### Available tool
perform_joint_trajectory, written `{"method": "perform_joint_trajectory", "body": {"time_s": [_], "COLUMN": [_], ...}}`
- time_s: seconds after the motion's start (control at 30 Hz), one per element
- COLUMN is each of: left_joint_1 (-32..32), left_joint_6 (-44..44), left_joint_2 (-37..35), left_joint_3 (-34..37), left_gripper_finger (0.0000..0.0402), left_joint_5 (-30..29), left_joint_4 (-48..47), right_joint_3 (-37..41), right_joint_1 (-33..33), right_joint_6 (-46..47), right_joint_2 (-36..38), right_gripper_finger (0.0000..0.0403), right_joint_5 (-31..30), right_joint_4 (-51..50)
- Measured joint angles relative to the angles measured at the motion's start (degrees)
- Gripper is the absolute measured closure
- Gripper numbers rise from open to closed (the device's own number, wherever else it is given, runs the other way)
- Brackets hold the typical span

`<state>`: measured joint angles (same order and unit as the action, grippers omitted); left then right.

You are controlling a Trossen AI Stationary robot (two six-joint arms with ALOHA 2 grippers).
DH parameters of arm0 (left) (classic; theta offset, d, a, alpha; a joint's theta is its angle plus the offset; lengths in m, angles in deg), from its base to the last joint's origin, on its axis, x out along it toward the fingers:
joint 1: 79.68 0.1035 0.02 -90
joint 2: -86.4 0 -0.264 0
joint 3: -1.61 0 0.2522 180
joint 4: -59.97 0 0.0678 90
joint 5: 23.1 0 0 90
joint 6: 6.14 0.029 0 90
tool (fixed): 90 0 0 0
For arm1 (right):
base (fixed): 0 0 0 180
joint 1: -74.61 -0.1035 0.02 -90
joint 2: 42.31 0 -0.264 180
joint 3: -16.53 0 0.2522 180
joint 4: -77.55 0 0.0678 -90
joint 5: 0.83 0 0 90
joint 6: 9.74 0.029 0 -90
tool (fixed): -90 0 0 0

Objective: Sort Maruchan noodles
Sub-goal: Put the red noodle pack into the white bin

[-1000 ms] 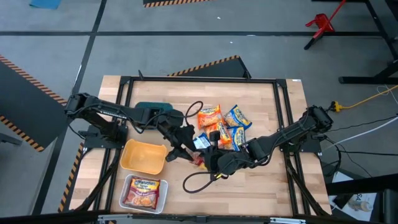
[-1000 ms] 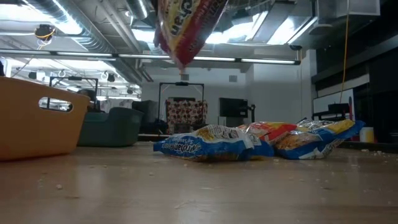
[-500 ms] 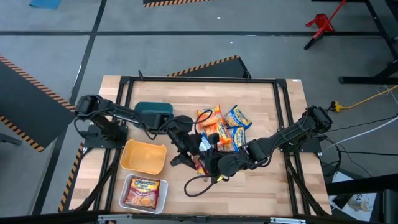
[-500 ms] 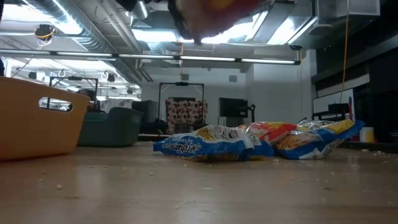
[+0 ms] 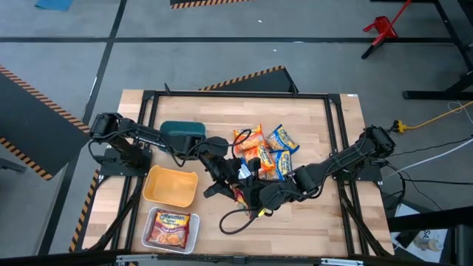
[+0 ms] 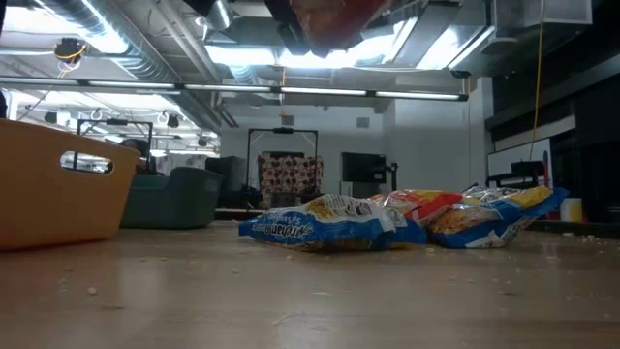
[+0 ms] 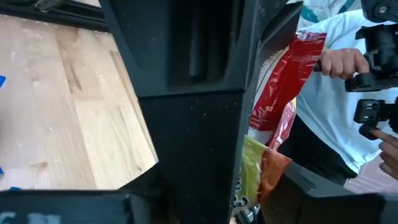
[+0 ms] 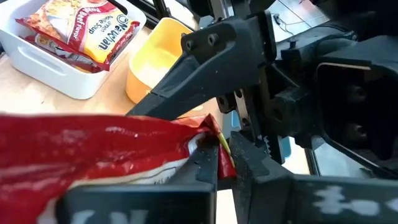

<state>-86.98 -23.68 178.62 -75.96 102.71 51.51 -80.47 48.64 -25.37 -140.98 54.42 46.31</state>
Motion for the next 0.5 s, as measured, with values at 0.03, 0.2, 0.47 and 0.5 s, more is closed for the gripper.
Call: {"method": "perform_joint_trajectory", "body": {"time_s": [0.03,0.2,0.47,0.5], "left_joint_1": [0.0,0.0,0.0,0.0], "left_joint_6": [-0.2,-3.7,-7.3,-8.0], "left_joint_2": [0.0,0.1,0.1,0.2], "left_joint_3": [0.0,0.0,0.0,0.0], "left_gripper_finger": [0.0254,0.0256,0.0257,0.0257], "left_joint_5": [-0.2,-0.5,-0.9,-1.0], "left_joint_4": [-0.2,-1.3,-8.8,-10.0], "right_joint_3": [0.0,-0.1,-0.2,-0.2], "right_joint_1": [0.0,0.1,0.2,0.2], "right_joint_6": [-0.7,-3.8,-2.8,-2.7], "right_joint_2": [0.0,0.4,4.5,5.3], "right_gripper_finger": [0.0387,0.0353,0.0279,0.0271], "right_joint_5": [-0.1,-0.9,-1.4,-1.5], "right_joint_4": [0.0,-2.1,-8.5,-9.3]}}
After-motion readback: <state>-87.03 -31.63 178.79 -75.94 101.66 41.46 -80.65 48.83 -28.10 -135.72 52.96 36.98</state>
